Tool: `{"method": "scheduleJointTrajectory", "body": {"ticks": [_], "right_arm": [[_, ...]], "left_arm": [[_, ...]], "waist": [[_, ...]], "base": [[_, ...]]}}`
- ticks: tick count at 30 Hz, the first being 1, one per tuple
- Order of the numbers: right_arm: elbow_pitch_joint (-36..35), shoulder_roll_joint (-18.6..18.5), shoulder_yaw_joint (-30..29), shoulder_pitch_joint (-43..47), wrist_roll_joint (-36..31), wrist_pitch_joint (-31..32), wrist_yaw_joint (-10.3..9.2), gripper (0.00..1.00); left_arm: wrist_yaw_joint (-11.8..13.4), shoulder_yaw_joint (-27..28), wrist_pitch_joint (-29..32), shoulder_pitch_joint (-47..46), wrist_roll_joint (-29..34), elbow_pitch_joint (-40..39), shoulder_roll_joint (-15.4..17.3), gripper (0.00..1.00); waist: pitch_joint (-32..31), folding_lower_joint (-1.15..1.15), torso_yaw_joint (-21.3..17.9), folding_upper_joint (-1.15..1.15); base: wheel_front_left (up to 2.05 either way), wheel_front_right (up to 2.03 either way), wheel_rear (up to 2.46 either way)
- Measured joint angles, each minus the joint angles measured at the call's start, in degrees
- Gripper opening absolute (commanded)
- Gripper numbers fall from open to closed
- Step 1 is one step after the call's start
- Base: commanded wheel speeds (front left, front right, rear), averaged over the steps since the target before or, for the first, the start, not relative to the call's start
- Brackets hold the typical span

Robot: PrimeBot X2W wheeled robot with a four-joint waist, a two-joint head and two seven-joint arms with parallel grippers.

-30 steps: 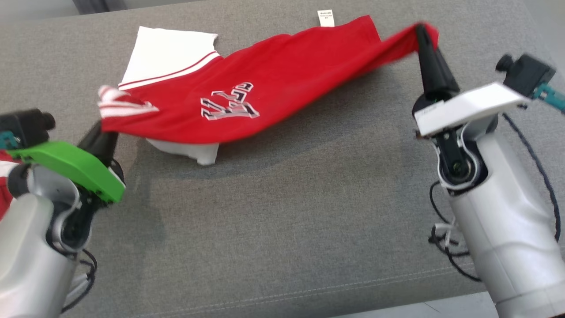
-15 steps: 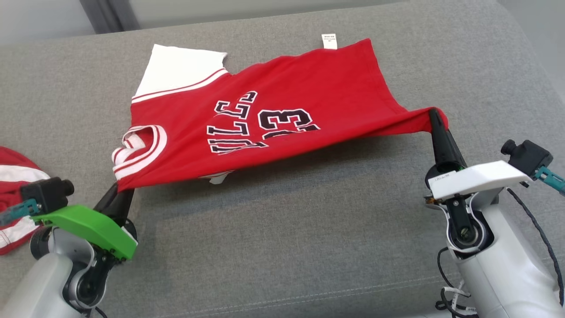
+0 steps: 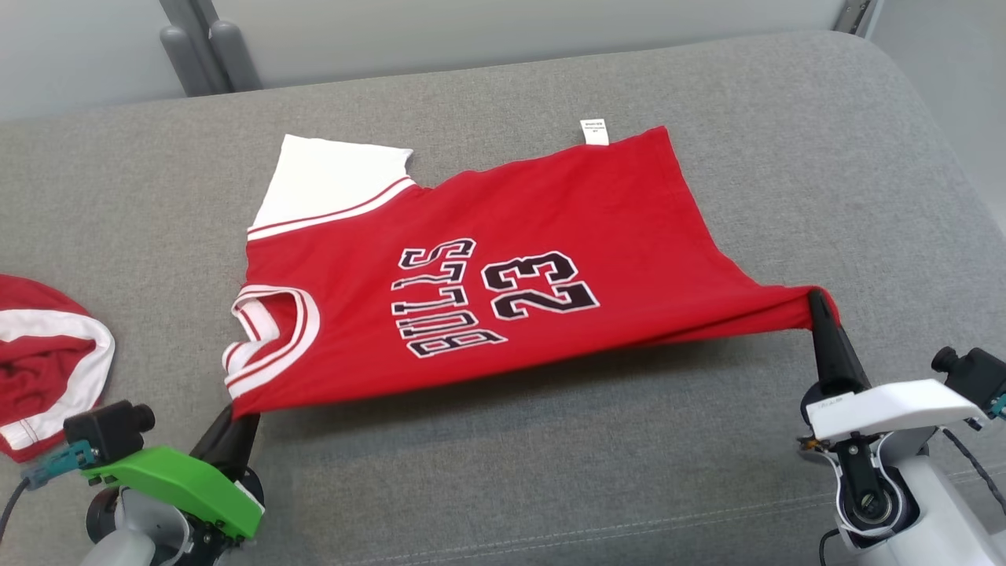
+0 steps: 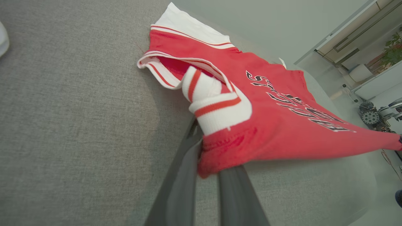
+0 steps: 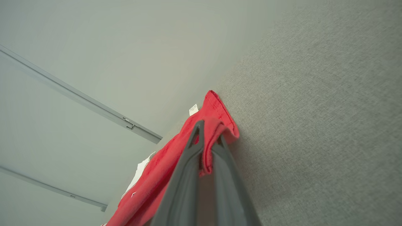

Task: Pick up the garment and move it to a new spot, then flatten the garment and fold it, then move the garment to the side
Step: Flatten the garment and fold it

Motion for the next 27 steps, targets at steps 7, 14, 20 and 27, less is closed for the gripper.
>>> {"method": "scheduleJointTrajectory", "body": {"ticks": [7, 14, 20, 27], "right_arm": [[-0.7, -0.3, 4.0, 0.6, -0.7, -0.2, -0.01, 0.00], [-2.3, 0.2, 5.7, -2.6, -1.1, -0.2, -0.01, 0.00], [-0.1, 0.3, 4.5, -8.2, -1.1, -0.3, -0.01, 0.00], [3.9, 0.6, 3.9, -15.0, -1.2, 0.1, -0.16, 0.00]], "left_arm": [[0.0, -1.5, 0.0, 0.6, 0.8, -1.0, -0.2, 0.00], [0.4, 0.6, -0.1, -2.6, 0.9, -1.0, -0.1, 0.00], [2.1, 1.1, 2.1, -9.6, 0.8, 1.8, -0.2, 0.00], [3.5, 0.0, 5.5, -15.5, 1.6, 6.6, -0.3, 0.00]], "waist": [[0.2, 0.00, 0.1, 0.00], [1.7, 0.00, -0.4, 0.00], [4.1, 0.00, -0.8, 0.00], [7.0, 0.00, -1.2, 0.00]], "base": [[0.00, 0.00, 0.00], [0.00, 0.00, 0.00], [0.00, 0.00, 0.00], [0.00, 0.00, 0.00]]}}
